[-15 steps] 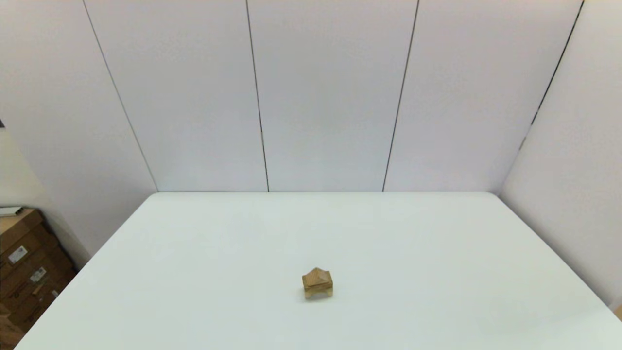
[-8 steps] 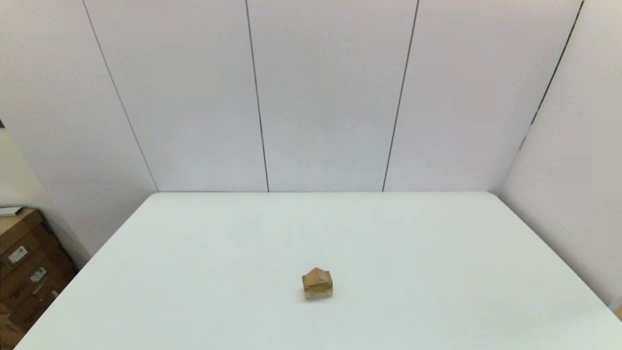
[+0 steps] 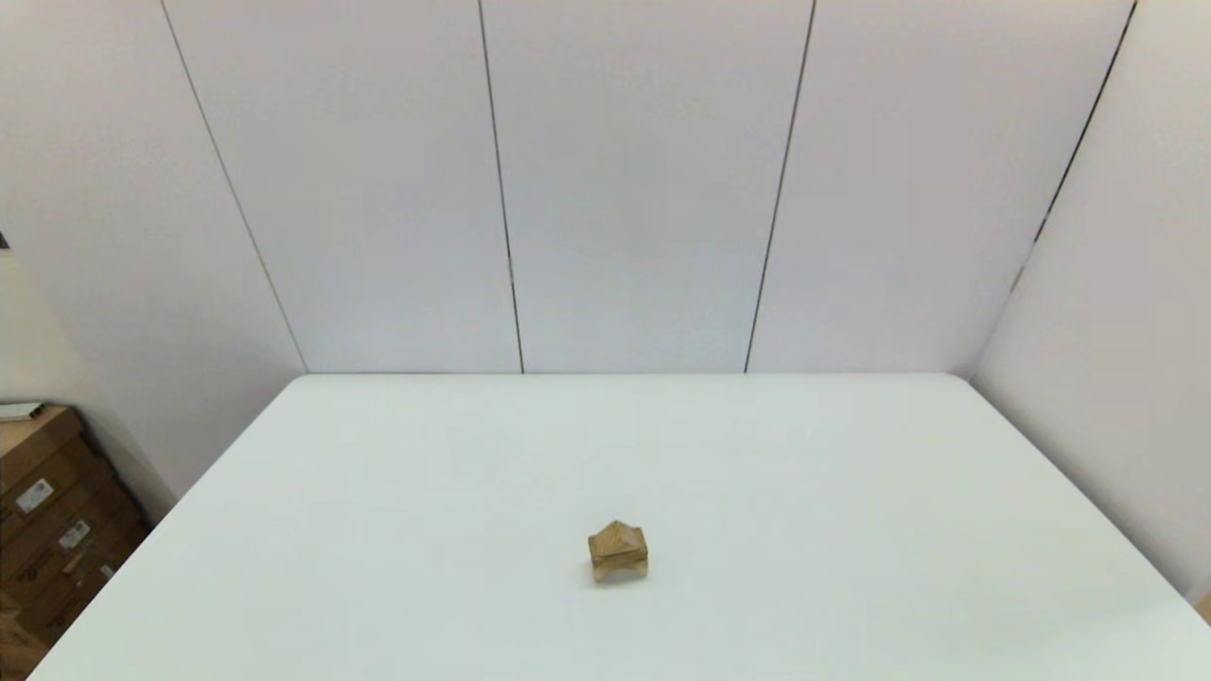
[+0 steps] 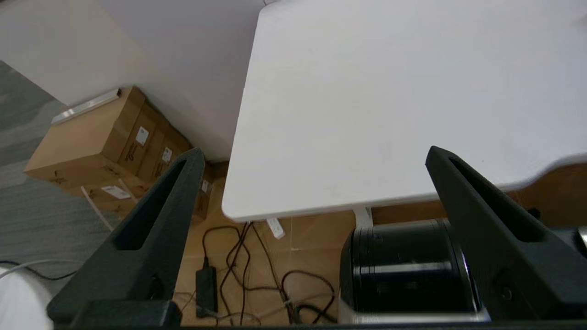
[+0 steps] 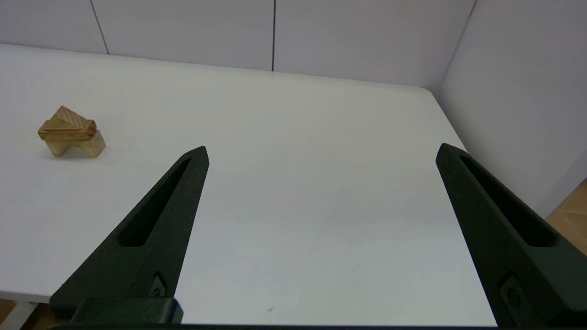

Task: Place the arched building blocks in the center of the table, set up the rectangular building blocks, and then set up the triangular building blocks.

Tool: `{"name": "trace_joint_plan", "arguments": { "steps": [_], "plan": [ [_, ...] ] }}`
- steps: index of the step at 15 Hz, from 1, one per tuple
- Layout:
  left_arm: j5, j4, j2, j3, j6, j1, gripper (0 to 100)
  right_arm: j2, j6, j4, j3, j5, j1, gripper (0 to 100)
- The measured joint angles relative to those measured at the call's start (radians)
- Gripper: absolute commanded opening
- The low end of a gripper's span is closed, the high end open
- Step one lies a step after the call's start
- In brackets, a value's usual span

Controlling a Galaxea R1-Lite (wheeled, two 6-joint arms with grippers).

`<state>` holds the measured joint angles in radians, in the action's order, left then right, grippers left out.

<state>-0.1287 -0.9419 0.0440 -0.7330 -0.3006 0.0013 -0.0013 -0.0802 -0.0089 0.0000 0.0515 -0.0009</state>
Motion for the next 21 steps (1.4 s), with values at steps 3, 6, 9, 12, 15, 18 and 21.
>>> {"name": "trace_joint_plan", "arguments": {
  "steps": [3, 6, 9, 12, 15, 18, 21],
  "plan": [
    [-0.003, 0.177, -0.035, 0.160, 0.026, 0.000, 100, 0.000, 0.000, 0.000, 0.000, 0.000, 0.000, 100],
    [-0.001, 0.387, -0.044, 0.337, 0.030, 0.000, 100, 0.000, 0.000, 0.000, 0.000, 0.000, 0.000, 100],
    [0.010, 0.627, -0.045, 0.503, 0.029, 0.000, 100, 0.000, 0.000, 0.000, 0.000, 0.000, 0.000, 100],
    [0.076, 0.702, -0.045, 0.578, 0.034, -0.001, 100, 0.000, 0.000, 0.000, 0.000, 0.000, 0.000, 100],
    [0.149, 0.728, -0.045, 0.617, 0.047, -0.001, 100, 0.000, 0.000, 0.000, 0.000, 0.000, 0.000, 100],
    [0.194, 0.751, -0.045, 0.650, 0.100, -0.001, 100, 0.000, 0.000, 0.000, 0.000, 0.000, 0.000, 100],
    [0.191, 0.822, -0.045, 0.680, 0.170, -0.001, 100, 0.000, 0.000, 0.000, 0.000, 0.000, 0.000, 100]
  ]
}}
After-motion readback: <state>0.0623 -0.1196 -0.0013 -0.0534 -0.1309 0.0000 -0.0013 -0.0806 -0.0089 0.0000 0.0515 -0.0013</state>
